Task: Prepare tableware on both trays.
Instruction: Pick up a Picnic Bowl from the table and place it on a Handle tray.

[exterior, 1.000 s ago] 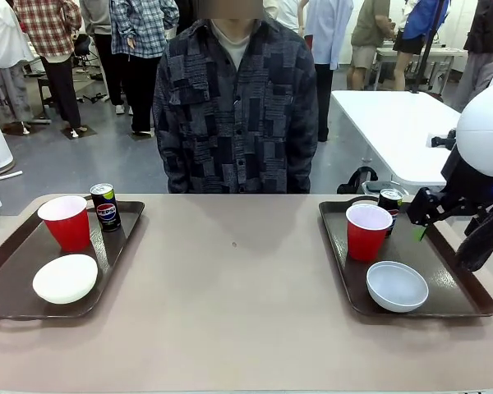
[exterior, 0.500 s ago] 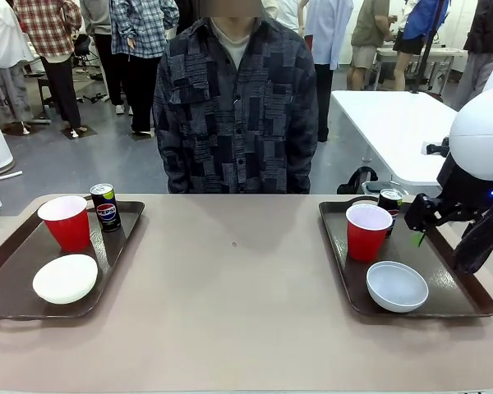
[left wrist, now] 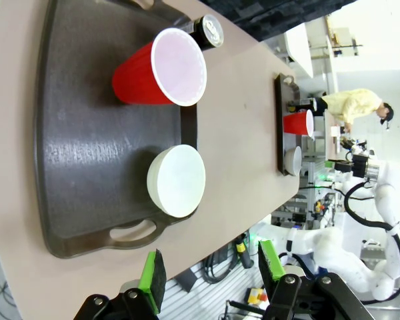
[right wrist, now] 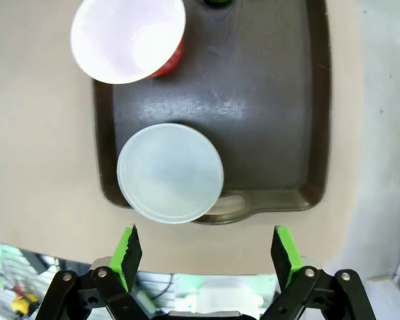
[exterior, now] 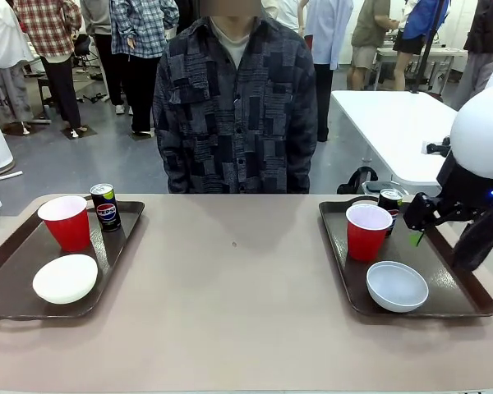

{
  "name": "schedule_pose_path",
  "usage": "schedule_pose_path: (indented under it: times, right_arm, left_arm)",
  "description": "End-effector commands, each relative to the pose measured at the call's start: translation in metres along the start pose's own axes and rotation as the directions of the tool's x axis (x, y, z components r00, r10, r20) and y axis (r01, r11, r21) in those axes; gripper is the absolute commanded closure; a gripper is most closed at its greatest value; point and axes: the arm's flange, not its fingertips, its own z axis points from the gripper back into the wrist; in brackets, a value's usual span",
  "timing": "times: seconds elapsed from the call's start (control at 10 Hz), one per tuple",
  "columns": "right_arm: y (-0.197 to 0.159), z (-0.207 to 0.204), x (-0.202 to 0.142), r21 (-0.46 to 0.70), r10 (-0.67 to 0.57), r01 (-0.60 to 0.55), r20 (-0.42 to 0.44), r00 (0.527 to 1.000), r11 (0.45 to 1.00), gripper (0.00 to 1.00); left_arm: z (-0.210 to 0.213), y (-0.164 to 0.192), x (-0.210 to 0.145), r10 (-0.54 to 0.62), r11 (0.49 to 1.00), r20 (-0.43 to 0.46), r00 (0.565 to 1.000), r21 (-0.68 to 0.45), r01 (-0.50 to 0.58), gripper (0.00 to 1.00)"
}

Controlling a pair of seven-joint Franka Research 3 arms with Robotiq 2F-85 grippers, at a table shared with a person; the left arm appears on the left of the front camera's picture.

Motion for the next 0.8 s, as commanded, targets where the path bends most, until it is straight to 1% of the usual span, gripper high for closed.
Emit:
schedule_pose_path:
  times: [0.0,0.1,0.2,0.3,0.4,0.5,0.6,0.7]
  right_arm:
    - [-0.019,0.012,-0.026,0.282,-0.080,0.074,0.009,0.997,0.957,0.00]
    - [-0.044,0.028,-0.037,0.458,-0.158,0.135,0.012,0.987,0.879,0.00]
    - [-0.063,0.035,-0.050,0.513,-0.204,0.168,0.013,0.979,0.842,0.00]
    - [-0.083,0.038,-0.061,0.543,-0.271,0.218,0.019,0.962,0.811,0.00]
    - [-0.103,0.039,-0.074,0.578,-0.303,0.241,0.012,0.953,0.780,0.00]
    - [-0.120,0.037,-0.090,0.635,-0.276,0.218,-0.008,0.961,0.741,0.00]
    - [-0.129,0.033,-0.103,0.664,-0.184,0.162,-0.037,0.982,0.730,0.00]
    - [-0.137,0.026,-0.107,0.677,-0.180,0.183,-0.075,0.981,0.713,0.00]
  left_arm:
    - [0.001,-0.002,-0.001,-0.001,1.000,0.004,1.000,-0.003,0.001,0.26]
    - [0.001,-0.002,-0.001,-0.001,1.000,0.004,1.000,-0.003,0.001,0.26]
    - [0.001,-0.002,-0.001,-0.001,1.000,0.004,1.000,-0.003,0.001,0.26]
    - [0.001,-0.002,-0.001,-0.001,1.000,0.004,1.000,-0.003,0.001,0.26]
    - [0.001,-0.002,-0.001,-0.001,1.000,0.004,1.000,-0.003,0.001,0.26]
    - [0.001,-0.002,-0.001,-0.001,1.000,0.004,1.000,-0.003,0.001,0.26]
    - [0.001,-0.002,-0.001,-0.001,1.000,0.004,1.000,-0.003,0.001,0.26]
    - [0.001,-0.002,-0.001,-0.001,1.000,0.004,1.000,-0.003,0.001,0.26]
